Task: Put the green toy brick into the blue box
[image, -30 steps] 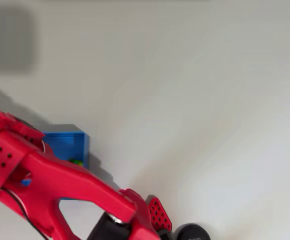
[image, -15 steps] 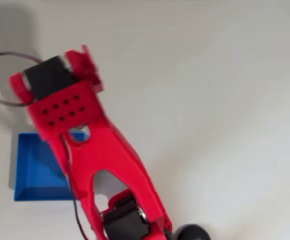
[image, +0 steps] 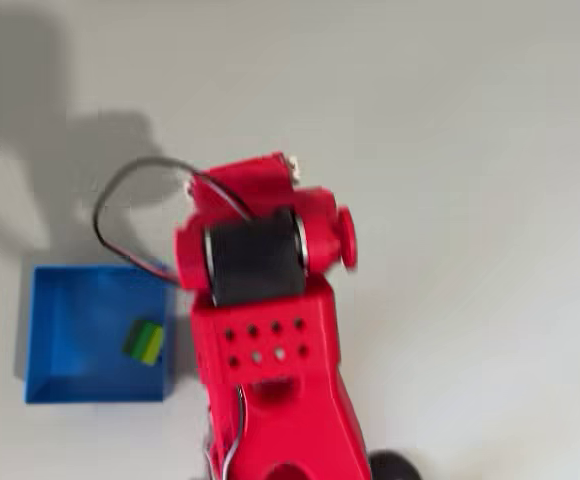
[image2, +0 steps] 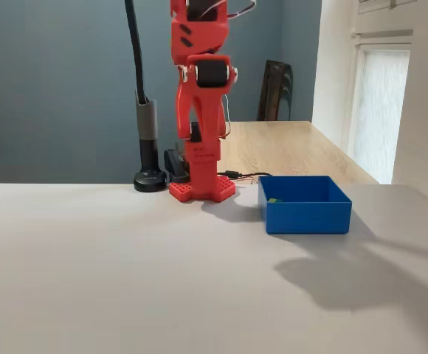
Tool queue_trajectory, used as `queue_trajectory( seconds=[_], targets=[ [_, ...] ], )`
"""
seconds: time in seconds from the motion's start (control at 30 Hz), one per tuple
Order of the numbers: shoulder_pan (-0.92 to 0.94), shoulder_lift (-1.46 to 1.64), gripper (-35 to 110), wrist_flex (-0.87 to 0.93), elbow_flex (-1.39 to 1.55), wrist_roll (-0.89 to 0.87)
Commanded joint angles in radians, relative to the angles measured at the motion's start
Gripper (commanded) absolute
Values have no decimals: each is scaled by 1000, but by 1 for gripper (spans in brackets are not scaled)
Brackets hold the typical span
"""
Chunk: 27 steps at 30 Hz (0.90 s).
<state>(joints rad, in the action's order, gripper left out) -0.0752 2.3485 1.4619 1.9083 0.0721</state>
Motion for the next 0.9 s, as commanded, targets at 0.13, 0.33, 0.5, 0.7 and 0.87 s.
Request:
queue_trajectory(
  seconds=[0.13,0.33,0.5,0.7,0.87],
  targets=[
    [52,497,0,-152,431,15],
    [58,735,0,-152,637,8],
    [69,831,0,-152,770,-2],
    [75,881,0,-158,879,-12],
    [77,905,0,-210,976,5]
  ],
)
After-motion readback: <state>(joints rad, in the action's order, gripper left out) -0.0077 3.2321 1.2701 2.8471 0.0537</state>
